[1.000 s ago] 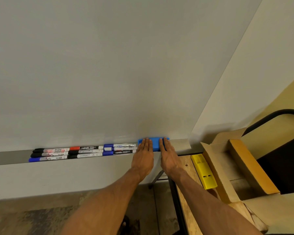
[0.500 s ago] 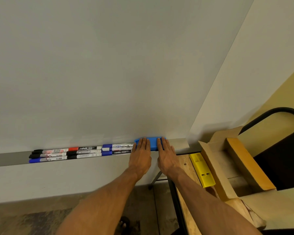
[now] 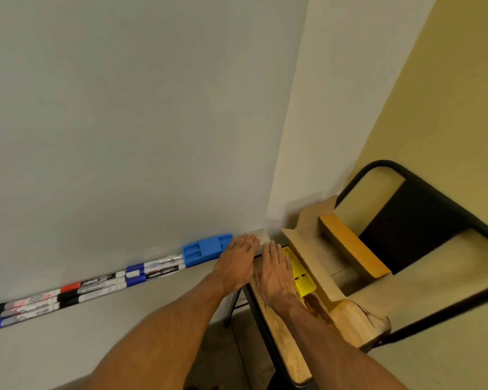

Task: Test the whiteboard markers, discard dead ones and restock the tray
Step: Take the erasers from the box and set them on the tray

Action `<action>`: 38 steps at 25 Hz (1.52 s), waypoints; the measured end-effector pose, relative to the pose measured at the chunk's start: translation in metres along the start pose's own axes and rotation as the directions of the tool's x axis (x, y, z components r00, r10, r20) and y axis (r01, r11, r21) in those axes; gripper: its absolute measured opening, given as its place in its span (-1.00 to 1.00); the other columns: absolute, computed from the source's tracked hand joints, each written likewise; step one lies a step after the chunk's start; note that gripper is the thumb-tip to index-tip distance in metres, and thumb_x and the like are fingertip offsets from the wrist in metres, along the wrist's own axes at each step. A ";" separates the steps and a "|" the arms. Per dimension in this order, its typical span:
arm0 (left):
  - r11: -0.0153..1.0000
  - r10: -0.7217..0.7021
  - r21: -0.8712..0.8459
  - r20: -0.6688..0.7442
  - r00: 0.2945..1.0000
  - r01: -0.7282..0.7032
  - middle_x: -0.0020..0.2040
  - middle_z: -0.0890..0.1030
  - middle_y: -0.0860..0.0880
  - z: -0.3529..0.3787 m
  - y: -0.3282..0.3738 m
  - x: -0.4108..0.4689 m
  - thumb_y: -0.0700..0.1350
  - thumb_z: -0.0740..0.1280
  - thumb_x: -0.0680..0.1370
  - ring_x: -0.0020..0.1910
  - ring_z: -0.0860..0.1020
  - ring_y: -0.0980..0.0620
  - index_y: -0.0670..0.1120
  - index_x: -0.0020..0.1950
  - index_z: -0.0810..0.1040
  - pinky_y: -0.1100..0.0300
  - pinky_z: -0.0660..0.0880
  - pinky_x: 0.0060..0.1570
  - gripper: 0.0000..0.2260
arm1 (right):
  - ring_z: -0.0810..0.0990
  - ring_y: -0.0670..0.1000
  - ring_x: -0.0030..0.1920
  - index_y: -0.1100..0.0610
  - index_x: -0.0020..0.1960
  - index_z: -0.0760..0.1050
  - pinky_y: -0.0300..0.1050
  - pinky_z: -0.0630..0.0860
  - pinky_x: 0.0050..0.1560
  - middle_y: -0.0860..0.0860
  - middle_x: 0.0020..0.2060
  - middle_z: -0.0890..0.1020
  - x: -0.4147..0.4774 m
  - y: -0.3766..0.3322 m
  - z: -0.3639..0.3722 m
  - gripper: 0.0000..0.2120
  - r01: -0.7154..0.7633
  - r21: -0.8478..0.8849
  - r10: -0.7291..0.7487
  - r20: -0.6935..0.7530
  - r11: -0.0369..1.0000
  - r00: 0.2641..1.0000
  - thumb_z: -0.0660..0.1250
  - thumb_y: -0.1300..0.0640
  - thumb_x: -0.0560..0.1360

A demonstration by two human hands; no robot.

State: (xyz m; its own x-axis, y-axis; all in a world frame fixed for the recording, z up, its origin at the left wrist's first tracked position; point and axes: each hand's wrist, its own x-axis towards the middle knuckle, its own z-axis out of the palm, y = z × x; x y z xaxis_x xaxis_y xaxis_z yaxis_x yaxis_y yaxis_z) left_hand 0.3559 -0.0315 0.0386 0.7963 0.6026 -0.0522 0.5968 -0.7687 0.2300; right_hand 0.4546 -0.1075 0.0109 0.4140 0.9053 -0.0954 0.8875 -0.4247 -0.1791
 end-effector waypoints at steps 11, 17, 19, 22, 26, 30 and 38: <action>0.929 0.337 0.096 0.178 0.925 -0.357 0.58 -0.07 -0.06 0.020 0.030 0.042 0.00 0.17 0.62 0.54 -0.11 -0.01 -0.10 0.56 -0.12 0.07 -0.10 0.51 -0.36 | 0.09 0.11 0.49 0.14 0.53 -0.11 0.09 0.08 0.47 0.10 0.51 0.08 -0.035 0.032 0.001 -0.32 -0.343 0.144 0.356 -0.077 0.928 0.931 0.08 -0.15 0.58; 0.887 0.436 0.058 0.219 0.873 -0.458 0.58 -0.07 -0.06 0.039 0.024 0.056 -0.04 0.16 0.63 0.55 -0.09 0.01 -0.12 0.56 -0.12 0.14 -0.07 0.51 -0.38 | -0.03 0.13 0.51 0.18 0.52 -0.16 0.08 -0.11 0.49 0.13 0.52 0.01 -0.042 0.030 0.017 -0.30 -0.458 0.118 0.465 -0.042 0.881 0.884 0.15 -0.01 0.58; 0.882 0.443 0.056 0.240 0.864 -0.468 0.58 -0.08 -0.06 0.044 0.021 0.060 -0.03 0.16 0.63 0.55 -0.09 0.00 -0.11 0.56 -0.14 0.14 -0.09 0.50 -0.37 | -0.09 0.12 0.52 0.19 0.53 -0.18 0.06 -0.16 0.48 0.13 0.53 -0.04 -0.042 0.027 0.023 -0.31 -0.488 0.119 0.494 -0.025 0.864 0.869 0.13 0.00 0.58; 0.876 0.452 0.046 0.275 0.849 -0.481 0.58 -0.11 -0.05 0.051 0.014 0.068 -0.04 0.17 0.63 0.54 -0.12 0.01 -0.11 0.56 -0.16 0.13 -0.10 0.51 -0.36 | -0.13 0.11 0.52 0.20 0.53 -0.21 0.05 -0.17 0.48 0.14 0.53 -0.08 -0.038 0.022 0.031 -0.29 -0.533 0.145 0.538 0.005 0.833 0.843 0.13 0.00 0.58; 0.876 0.444 0.033 0.330 0.833 -0.481 0.57 -0.14 -0.05 0.058 0.009 0.080 -0.04 0.19 0.62 0.54 -0.14 0.01 -0.11 0.56 -0.18 0.10 -0.11 0.50 -0.33 | -0.20 0.11 0.52 0.20 0.52 -0.28 0.06 -0.23 0.48 0.14 0.53 -0.16 -0.028 0.016 0.038 -0.18 -0.575 0.140 0.570 0.074 0.806 0.818 0.20 -0.03 0.54; 0.881 0.440 0.003 0.366 0.820 -0.474 0.57 -0.14 -0.03 0.064 0.006 0.087 -0.05 0.20 0.62 0.54 -0.13 0.01 -0.09 0.56 -0.17 0.06 -0.07 0.49 -0.33 | -0.15 0.11 0.52 0.19 0.52 -0.27 0.06 -0.20 0.50 0.15 0.53 -0.14 -0.019 0.013 0.042 -0.17 -0.605 0.143 0.589 0.141 0.783 0.795 0.23 -0.04 0.54; 0.869 0.491 -0.047 0.216 0.844 -0.493 0.49 0.24 -0.06 0.067 0.007 0.091 -0.03 0.24 0.59 0.45 0.24 -0.04 -0.07 0.51 0.15 0.04 0.18 0.43 -0.47 | 0.19 0.16 0.43 0.20 0.50 -0.05 0.11 -0.02 0.48 0.15 0.40 0.24 -0.011 0.014 0.037 -0.33 -0.633 0.105 0.635 0.024 0.767 0.773 0.22 0.06 0.53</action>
State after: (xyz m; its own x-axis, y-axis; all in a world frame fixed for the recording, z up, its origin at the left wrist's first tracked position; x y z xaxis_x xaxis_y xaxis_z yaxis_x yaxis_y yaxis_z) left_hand 0.4395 0.0035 -0.0293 0.9863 0.0847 -0.1412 0.1208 -0.9550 0.2710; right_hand 0.4545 -0.1241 -0.0270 0.8780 0.4297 -0.2107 0.3971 -0.8999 -0.1802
